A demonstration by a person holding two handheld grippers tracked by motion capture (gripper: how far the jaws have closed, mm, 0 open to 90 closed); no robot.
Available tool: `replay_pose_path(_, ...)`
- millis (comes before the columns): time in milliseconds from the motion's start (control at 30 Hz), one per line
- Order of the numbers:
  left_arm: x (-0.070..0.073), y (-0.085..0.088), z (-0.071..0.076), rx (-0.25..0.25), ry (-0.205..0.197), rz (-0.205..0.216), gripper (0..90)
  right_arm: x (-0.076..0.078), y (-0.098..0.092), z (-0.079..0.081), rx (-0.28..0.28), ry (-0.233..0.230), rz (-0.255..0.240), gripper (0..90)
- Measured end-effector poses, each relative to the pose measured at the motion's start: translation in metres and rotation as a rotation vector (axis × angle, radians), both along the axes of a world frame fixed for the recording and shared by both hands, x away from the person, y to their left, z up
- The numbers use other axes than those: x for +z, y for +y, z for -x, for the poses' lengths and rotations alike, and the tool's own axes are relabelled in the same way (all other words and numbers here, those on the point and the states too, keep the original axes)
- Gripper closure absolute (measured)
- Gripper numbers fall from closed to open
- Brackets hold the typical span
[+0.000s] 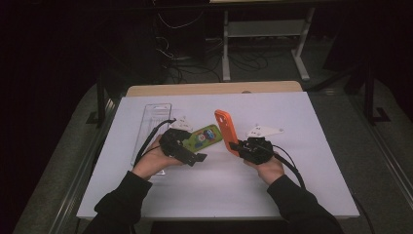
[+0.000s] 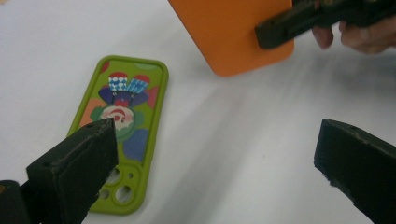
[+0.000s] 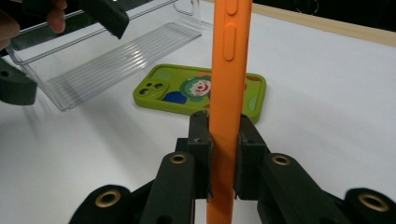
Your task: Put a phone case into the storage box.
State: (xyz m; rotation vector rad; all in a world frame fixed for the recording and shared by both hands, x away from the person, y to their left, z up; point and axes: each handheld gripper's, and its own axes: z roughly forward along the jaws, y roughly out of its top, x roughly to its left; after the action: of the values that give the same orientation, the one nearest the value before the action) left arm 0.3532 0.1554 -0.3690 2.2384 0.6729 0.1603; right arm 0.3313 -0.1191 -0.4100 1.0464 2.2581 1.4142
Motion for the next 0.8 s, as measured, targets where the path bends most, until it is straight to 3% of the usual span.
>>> replay_pose_path(67,0.001,-0.001,-0.001,0.012,-0.007,0.026,0.0,0.000,0.002,0.002,0.001,0.017,-0.011,78.4)
replay_pose_path(300,0.004,-0.005,-0.003,0.040,-0.025,0.093,0.0,0.001,0.009,0.006,0.015,0.012,-0.015,78.4)
replay_pose_path(467,0.007,-0.009,-0.005,0.079,-0.026,0.182,0.0,0.002,0.012,0.008,0.025,0.005,-0.012,78.4)
replay_pose_path(800,0.007,-0.021,-0.009,0.091,-0.027,0.258,0.0,0.003,0.022,0.014,0.048,-0.022,-0.002,78.5)
